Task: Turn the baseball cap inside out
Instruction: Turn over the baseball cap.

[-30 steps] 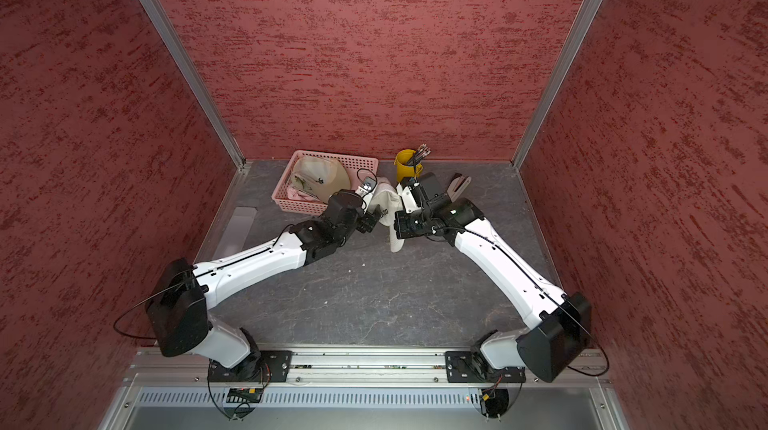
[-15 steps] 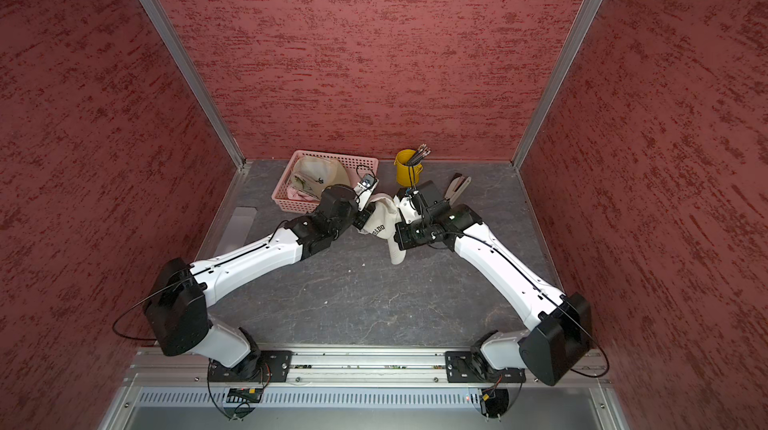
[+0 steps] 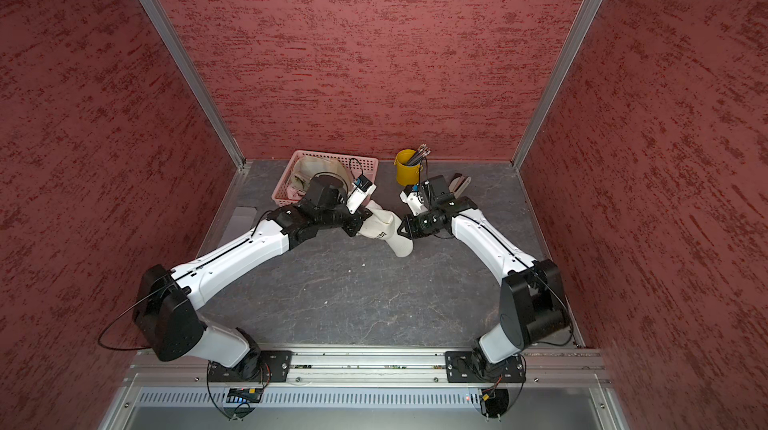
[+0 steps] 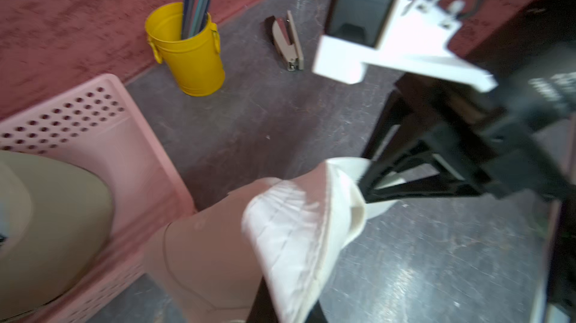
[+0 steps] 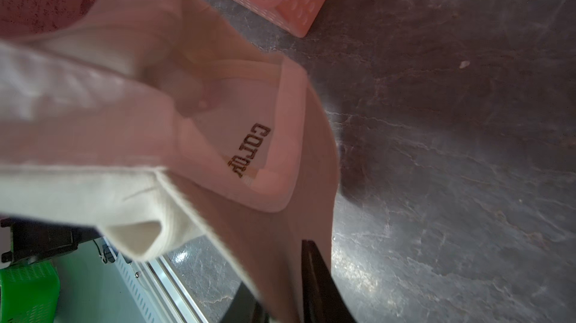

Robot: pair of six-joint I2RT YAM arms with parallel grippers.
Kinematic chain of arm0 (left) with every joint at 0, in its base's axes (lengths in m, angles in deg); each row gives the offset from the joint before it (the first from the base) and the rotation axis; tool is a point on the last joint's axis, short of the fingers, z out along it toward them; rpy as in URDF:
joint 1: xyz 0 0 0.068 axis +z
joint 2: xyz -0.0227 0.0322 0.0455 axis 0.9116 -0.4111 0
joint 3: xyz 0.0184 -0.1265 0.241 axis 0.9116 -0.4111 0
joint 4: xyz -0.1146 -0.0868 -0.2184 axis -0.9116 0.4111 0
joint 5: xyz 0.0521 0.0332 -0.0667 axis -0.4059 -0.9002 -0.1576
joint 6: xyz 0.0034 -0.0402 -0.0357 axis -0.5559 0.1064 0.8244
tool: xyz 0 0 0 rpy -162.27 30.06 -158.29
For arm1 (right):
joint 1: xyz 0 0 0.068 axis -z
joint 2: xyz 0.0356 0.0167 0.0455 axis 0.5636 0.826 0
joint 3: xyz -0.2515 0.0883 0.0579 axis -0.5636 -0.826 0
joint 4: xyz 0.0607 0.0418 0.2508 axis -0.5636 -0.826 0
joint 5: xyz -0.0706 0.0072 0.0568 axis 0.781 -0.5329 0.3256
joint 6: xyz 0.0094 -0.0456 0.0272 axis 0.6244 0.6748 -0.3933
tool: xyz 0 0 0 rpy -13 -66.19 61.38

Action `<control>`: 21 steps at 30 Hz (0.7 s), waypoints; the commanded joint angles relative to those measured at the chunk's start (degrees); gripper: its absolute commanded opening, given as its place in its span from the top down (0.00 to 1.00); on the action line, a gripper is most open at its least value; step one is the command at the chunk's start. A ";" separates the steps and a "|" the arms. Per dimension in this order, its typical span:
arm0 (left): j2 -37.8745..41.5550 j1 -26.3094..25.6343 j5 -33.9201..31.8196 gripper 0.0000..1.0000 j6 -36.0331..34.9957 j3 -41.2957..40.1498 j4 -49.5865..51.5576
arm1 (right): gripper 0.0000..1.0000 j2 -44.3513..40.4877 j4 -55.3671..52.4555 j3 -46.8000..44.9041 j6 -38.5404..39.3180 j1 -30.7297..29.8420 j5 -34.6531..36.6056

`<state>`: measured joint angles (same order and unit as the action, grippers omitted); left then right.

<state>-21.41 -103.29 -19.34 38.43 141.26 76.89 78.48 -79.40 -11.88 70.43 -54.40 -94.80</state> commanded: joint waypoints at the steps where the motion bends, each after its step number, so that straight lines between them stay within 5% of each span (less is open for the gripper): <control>1: -3.31 1.36 15.67 1.00 5.32 5.74 7.95 | 0.73 4.56 0.46 5.92 1.92 1.97 0.69; 4: -6.74 2.18 27.30 1.00 7.28 10.03 11.55 | 0.68 7.75 -0.76 11.22 2.13 2.67 4.22; 9: -8.89 2.12 37.05 1.00 12.36 10.90 7.45 | 0.54 11.14 -1.44 16.99 2.77 4.80 9.26; 14: -12.50 2.52 36.97 1.00 18.13 14.37 8.74 | 0.49 12.23 -2.69 21.71 1.34 7.45 13.08; 21: -13.20 8.87 42.19 1.00 41.53 10.90 -12.03 | 0.42 -1.18 6.30 6.42 -6.36 7.65 18.22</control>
<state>-35.14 -96.27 16.75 68.06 152.84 74.94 84.66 -79.22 0.79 69.43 -47.91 -82.61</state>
